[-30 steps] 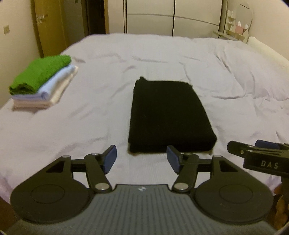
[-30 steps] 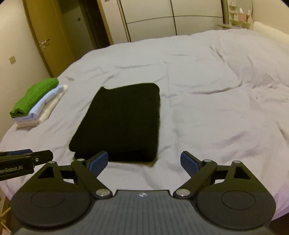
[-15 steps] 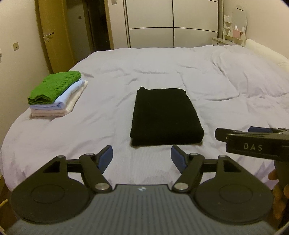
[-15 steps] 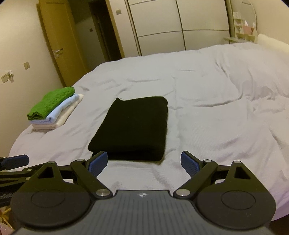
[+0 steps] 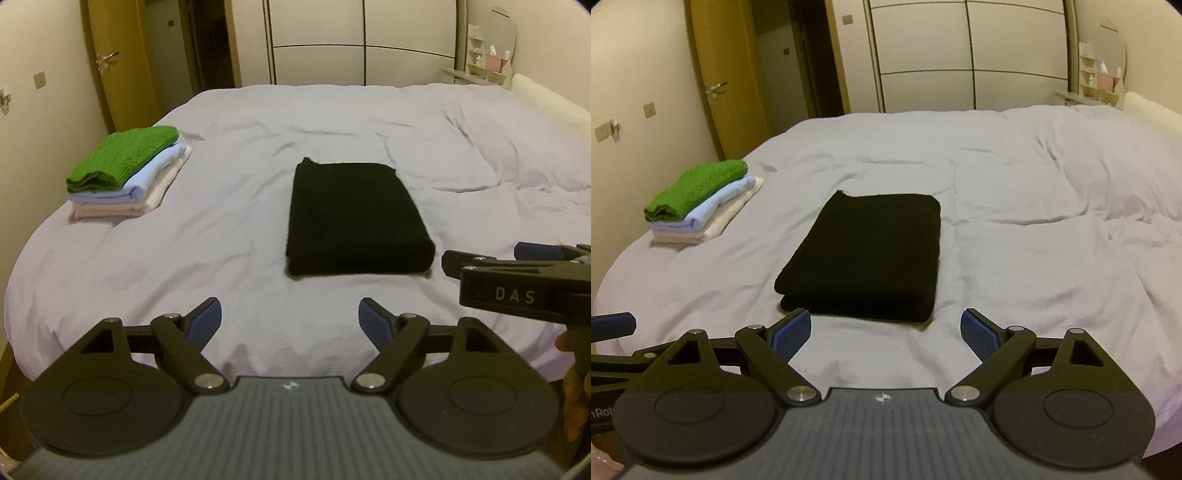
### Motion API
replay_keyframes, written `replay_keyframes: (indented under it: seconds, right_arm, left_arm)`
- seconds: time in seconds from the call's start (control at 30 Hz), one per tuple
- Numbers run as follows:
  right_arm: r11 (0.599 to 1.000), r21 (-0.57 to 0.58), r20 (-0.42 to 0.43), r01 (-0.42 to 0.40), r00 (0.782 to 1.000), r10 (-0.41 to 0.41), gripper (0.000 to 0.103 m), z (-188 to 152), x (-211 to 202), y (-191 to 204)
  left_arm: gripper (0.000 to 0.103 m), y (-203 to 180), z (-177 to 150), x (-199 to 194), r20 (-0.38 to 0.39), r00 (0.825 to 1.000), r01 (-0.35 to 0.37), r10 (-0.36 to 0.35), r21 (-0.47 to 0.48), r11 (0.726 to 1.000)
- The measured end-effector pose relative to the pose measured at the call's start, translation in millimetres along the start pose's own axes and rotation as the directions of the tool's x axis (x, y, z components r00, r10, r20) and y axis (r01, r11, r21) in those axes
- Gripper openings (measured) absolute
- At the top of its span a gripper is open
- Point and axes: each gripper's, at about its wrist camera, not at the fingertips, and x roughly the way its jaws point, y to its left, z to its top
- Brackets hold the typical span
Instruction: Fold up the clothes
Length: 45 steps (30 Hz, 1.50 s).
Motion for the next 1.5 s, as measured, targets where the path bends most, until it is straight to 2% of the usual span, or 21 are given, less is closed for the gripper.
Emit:
replay_keyframes:
  seconds: [0.3, 0.33, 0.37, 0.5, 0.83, 0.97, 1.17, 1.33, 1.5]
  right_arm:
    - [0.998, -0.07, -0.03, 0.009, 0.999, -0.011, 0.091, 2, 17, 26]
    - [0.997, -0.078, -0.037, 0.012, 0.999, -0.015, 0.093, 2, 19, 28]
    - [0.996, -0.087, -0.043, 0.019, 0.999, -0.023, 0.102, 2, 21, 29]
    - [0.993, -0.109, -0.045, 0.039, 0.998, -0.044, 0.103, 3, 27, 28]
    - [0.993, -0.063, -0.075, 0.1, 0.992, -0.104, 0.103, 10, 37, -6]
    - [0.992, 0.003, -0.065, 0.127, 0.99, -0.126, 0.103, 9, 30, -25]
    - [0.985, 0.094, -0.086, 0.145, 0.987, -0.137, 0.103, 7, 34, -42]
    - [0.987, 0.105, -0.108, 0.125, 0.988, -0.114, 0.103, 10, 47, -39]
    - [0.987, 0.103, -0.148, 0.121, 0.983, -0.105, 0.103, 7, 64, -38]
  left_arm:
    - [0.085, 31, 3, 17, -0.01, 1.0, 0.003, -0.003, -0.067, 0.998]
    - [0.085, 33, 5, 20, -0.013, 1.0, 0.008, -0.009, -0.074, 0.997]
    - [0.086, 33, 6, 24, -0.016, 1.0, 0.018, -0.019, -0.078, 0.997]
    - [0.087, 28, 13, 44, -0.039, 0.998, 0.048, -0.051, -0.07, 0.996]
    - [0.089, -1, 29, 81, -0.065, 0.991, 0.115, -0.117, -0.035, 0.993]
    - [0.094, -11, 29, 83, -0.052, 0.987, 0.15, -0.149, 0.0, 0.989]
    - [0.095, -7, 27, 88, -0.061, 0.986, 0.155, -0.154, 0.011, 0.988]
    - [0.096, 3, 32, 101, -0.07, 0.987, 0.142, -0.142, -0.009, 0.99]
    - [0.102, 11, 34, 120, -0.09, 0.985, 0.147, -0.149, -0.026, 0.989]
